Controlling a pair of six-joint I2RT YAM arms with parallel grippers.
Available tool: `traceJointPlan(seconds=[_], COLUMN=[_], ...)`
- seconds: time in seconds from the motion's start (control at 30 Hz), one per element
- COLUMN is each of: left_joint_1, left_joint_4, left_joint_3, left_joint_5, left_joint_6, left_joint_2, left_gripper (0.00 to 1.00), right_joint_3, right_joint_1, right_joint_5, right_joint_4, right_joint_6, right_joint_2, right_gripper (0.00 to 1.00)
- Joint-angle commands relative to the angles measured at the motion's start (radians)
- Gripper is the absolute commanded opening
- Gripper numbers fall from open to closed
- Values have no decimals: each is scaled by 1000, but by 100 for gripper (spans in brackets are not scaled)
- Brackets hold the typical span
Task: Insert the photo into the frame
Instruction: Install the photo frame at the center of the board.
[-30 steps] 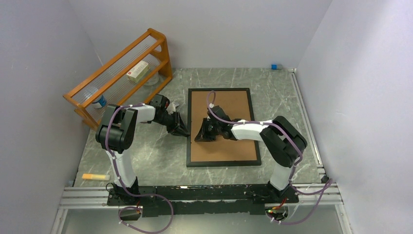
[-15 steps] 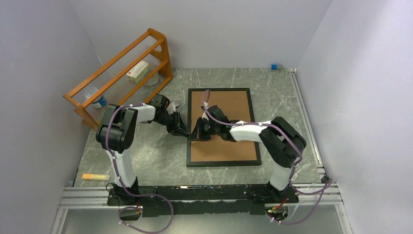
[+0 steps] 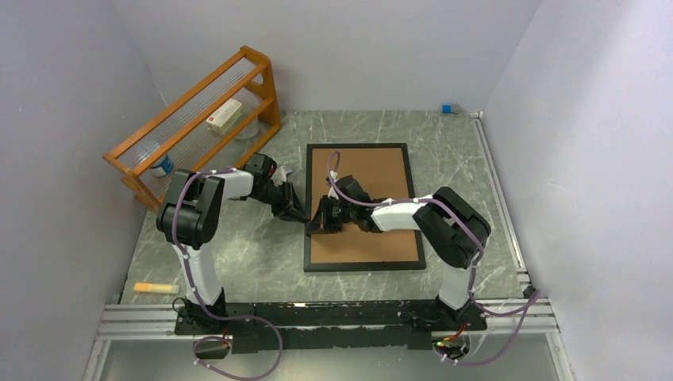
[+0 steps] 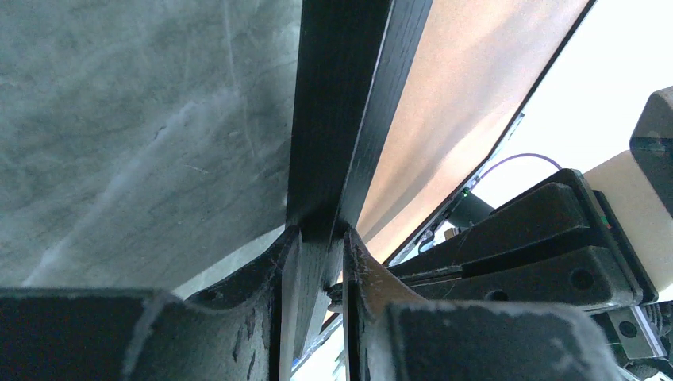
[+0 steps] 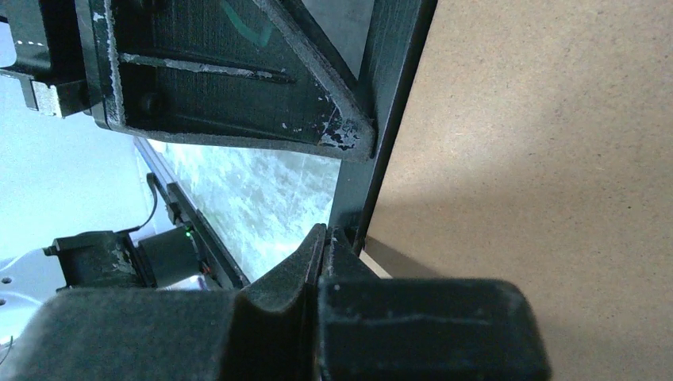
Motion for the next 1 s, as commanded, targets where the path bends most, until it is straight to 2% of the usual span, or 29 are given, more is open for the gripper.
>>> traceJointPlan(seconds=[0.0,0.67,0.97], left_joint_1=[-29,-30,-30], left_joint_4=[-85,-87,-88], left_joint_3=[-62,-63,-60], left_joint_5=[-255,-258,-259], left_joint_6=[66,67,66], left_joint_2=[94,91,94], left_gripper=[15,14,14], right_joint_3=[-46,-126,-135], right_joint_1=[-5,-44,-50], right_joint_5=[55,95,55], right_joint_4=[-5,-10,10], right_joint_6=[-27,-36,-42], right_joint_2=[26,4,27], right_gripper=[0,0,0])
